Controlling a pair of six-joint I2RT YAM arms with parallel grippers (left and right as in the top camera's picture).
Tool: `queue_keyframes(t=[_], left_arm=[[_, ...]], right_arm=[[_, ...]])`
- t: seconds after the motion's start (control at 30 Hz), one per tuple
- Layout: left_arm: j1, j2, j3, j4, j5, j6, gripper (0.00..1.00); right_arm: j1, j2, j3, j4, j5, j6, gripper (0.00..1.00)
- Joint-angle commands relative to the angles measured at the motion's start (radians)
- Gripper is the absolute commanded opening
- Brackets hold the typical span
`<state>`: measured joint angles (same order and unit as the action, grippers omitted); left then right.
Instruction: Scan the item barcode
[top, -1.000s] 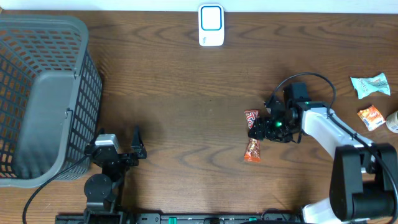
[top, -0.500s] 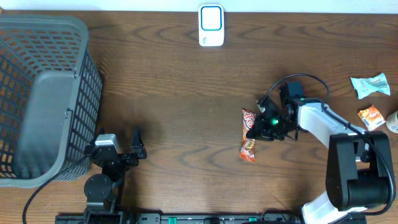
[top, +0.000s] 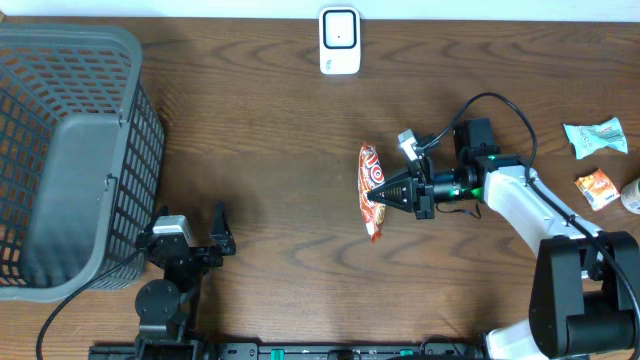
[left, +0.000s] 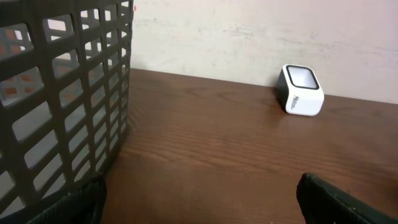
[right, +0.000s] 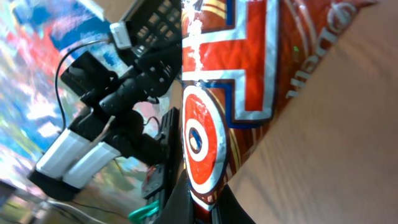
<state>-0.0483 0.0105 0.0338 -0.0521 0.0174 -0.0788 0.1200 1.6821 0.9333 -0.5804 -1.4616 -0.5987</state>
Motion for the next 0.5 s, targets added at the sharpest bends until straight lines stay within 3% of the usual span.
queue_keyframes(t=[0.0, 0.27, 0.37, 0.4, 0.43, 0.47], left_arm=[[0.004, -0.005, -0.030, -0.017, -0.006, -0.002, 0.98], [0.004, -0.005, -0.030, -0.017, -0.006, -0.002, 0.98], [0.004, -0.005, -0.030, -0.017, -0.006, -0.002, 0.98], [0.004, -0.005, -0.030, -0.017, -0.006, -0.002, 0.98], [0.004, -0.005, -0.030, -0.017, -0.006, -0.002, 0.98], [0.004, -0.005, -0.030, -0.017, -0.006, -0.002, 0.98]], right_arm=[[0.011, -0.006, -0.005, 0.057, -0.099, -0.095, 0.01], [0.019, -0.002, -0.041, 0.076, 0.055, -0.087, 0.01], [0.019, 0.000, -0.061, 0.075, 0.206, 0.108, 0.01], [0.019, 0.000, -0.061, 0.074, 0.291, 0.224, 0.01], [0.019, 0.000, -0.061, 0.071, 0.458, 0.426, 0.07], [0.019, 0.000, -0.061, 0.066, 0.537, 0.509, 0.08]])
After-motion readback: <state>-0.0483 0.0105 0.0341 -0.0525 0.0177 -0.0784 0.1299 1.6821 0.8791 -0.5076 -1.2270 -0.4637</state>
